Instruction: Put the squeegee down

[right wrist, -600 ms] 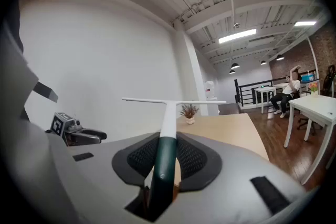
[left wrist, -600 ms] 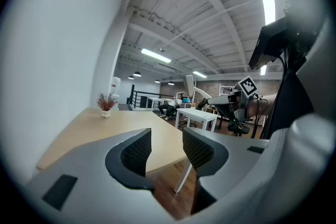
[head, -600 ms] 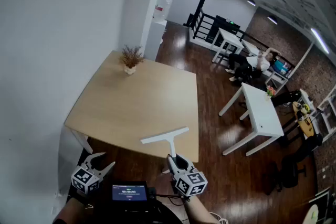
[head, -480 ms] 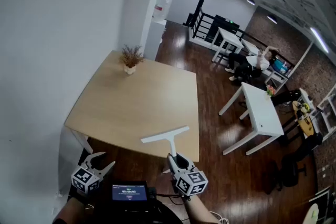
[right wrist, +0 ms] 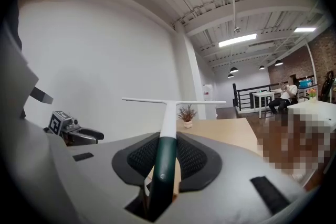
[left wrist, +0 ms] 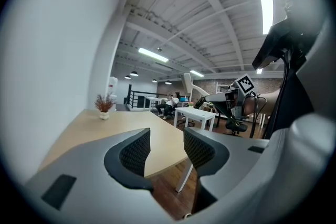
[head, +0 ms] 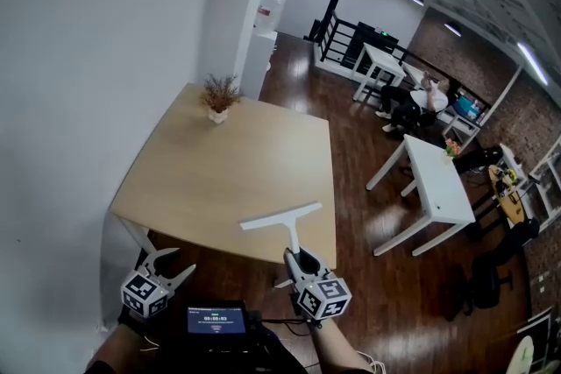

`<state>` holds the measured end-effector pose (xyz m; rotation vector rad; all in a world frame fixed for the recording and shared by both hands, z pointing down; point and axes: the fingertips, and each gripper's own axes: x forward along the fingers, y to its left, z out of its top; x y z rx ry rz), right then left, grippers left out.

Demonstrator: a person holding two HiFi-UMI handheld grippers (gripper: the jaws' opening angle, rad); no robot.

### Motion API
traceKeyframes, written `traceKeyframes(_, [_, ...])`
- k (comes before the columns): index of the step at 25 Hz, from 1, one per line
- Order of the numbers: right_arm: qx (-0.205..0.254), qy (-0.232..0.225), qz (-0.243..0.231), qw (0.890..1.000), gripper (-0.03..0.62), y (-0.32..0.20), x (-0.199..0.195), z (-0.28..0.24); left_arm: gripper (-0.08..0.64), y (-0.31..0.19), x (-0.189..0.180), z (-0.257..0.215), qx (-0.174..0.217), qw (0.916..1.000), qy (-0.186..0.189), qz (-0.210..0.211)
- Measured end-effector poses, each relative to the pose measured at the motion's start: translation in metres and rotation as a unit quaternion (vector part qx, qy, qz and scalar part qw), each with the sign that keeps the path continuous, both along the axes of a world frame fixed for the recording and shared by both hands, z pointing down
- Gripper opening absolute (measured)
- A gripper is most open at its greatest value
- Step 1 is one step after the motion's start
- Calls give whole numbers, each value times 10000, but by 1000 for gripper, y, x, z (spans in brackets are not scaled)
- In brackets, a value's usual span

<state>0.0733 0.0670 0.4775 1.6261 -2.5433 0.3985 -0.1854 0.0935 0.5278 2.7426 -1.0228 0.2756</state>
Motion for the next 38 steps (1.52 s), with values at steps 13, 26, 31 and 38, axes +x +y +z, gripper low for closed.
traceKeyframes(13, [185,59,-6,9998,115,-58,17,-14,213,-53,12,-13,164,9998,-94,27])
traceKeyframes(26, [122,98,-205,9997,115,-174,39,6,216,-162,33,-10,162,9995,-116,-236])
traceKeyframes(31, [11,210,-285,9994,115,-231,52,21,216,-208,49,4,9,9995,-136,-283])
traceKeyframes(38, [-209,358,-408,9983,115,-304,62,58,216,-259,76,17,-237,9993,-87,-285])
